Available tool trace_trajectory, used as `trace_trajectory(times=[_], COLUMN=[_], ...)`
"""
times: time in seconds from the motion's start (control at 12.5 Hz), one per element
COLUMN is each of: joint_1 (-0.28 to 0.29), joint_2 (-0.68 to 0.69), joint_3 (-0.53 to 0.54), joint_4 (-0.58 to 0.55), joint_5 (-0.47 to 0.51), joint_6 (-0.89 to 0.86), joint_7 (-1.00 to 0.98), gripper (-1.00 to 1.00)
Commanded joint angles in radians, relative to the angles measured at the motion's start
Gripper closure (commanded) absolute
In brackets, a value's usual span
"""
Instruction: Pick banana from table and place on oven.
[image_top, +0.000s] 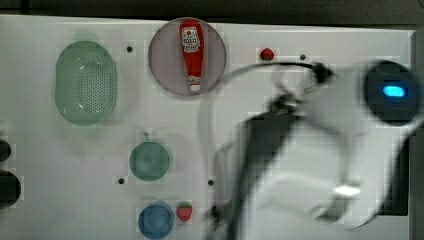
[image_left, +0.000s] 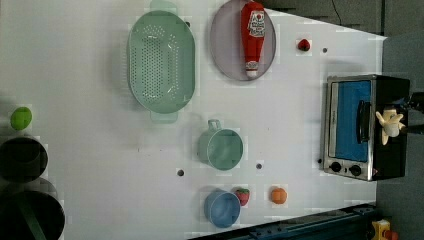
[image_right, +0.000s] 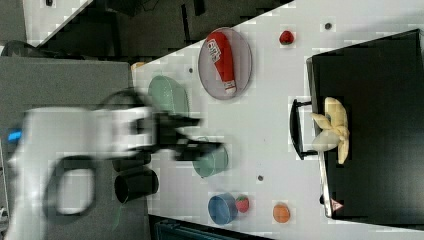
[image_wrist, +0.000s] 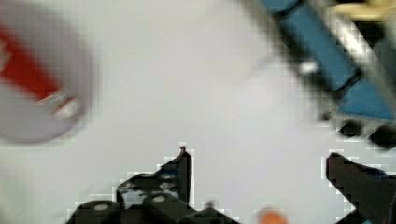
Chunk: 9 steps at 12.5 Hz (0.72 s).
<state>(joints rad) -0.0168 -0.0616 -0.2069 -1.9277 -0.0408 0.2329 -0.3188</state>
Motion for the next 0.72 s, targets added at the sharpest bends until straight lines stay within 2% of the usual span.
trace_trajectory(times=[0.08, 0.24, 0.72], joint_1=[0.06, 0.06, 0.058], joint_2=[-0.152, -0.209, -0.244], joint_3=[0.114, 0.155, 0.154], joint_4=[0.026, 0.007, 0.007], joint_5=[0.032, 0.032, 0.032], joint_6=[-0.12, -0.177, -0.174], joint_7=[0.379, 0.493, 0.501], gripper=[-1.0, -1.0, -1.0])
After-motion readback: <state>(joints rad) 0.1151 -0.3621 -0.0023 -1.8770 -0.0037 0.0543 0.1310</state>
